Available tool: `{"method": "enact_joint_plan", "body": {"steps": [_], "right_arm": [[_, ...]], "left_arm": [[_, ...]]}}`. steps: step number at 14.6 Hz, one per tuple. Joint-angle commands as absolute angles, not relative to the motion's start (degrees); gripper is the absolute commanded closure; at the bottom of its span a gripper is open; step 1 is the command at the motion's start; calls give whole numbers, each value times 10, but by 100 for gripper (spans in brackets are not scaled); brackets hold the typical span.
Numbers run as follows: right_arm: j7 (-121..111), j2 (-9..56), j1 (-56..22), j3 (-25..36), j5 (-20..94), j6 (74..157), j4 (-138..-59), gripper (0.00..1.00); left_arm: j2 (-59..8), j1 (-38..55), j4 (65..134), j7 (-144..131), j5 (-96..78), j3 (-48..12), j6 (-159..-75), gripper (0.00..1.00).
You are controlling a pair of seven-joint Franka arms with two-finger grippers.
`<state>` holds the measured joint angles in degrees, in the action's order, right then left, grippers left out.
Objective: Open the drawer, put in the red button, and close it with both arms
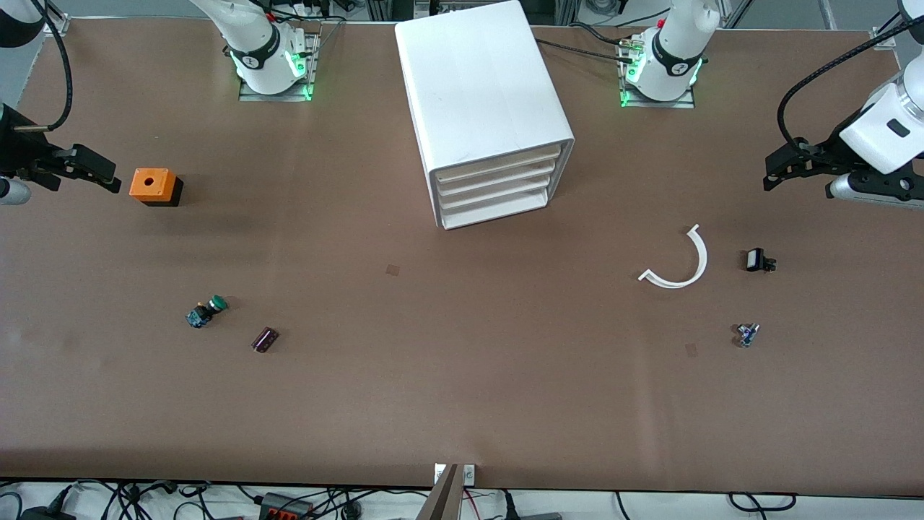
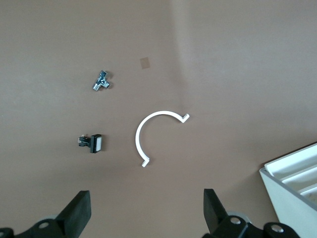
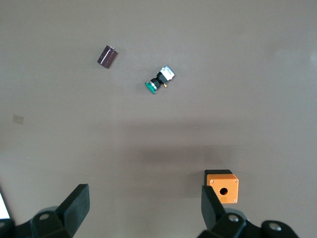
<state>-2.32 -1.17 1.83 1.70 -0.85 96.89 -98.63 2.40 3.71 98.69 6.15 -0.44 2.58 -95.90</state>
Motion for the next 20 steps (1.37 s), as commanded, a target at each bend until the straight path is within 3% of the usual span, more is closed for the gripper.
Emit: {"method": "enact_joint_plan", "body": {"steps": [1,20], "right_arm": [[-25,-23,18,11,-18,976,-997,0],[-24,-20,19,2,-17,979,-997,0]], "left_arm": [[23,35,979,107,11,24,-953,0],[12,35,963,105,5,25,-930,0]]}}
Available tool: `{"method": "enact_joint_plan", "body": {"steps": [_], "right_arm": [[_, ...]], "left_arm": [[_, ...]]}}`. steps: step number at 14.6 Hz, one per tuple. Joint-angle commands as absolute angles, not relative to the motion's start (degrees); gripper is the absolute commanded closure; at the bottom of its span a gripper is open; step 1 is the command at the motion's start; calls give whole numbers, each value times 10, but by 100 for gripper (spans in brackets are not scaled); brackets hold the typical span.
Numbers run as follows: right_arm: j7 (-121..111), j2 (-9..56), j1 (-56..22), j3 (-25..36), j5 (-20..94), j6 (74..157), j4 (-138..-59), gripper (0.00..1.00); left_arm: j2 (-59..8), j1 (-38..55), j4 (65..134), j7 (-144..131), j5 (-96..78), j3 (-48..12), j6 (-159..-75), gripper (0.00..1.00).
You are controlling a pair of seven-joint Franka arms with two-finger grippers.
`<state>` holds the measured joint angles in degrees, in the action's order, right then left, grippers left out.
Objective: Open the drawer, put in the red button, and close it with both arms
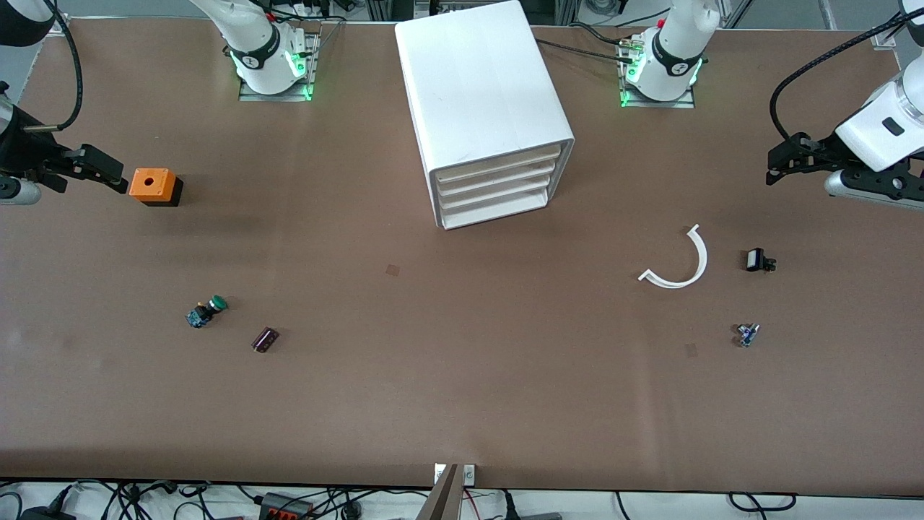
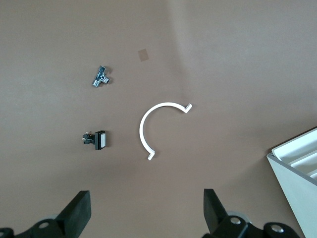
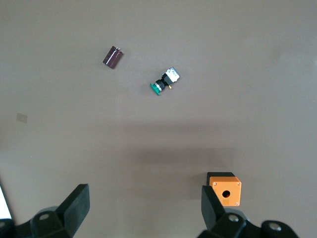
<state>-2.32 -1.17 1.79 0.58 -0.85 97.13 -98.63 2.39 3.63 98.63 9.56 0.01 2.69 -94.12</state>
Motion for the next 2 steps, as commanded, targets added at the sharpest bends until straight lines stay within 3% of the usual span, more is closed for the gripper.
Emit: {"method": "enact_joint_plan", "body": {"steps": [1,2], "right_arm": [[-24,-20,19,3,-17,979,-996,0],[-24,-20,19,2,-17,979,-996,0]], "left_arm": [[9,35,956,105,5,25,-926,0],[1,35,947,105,5,25,-919,0]]}}
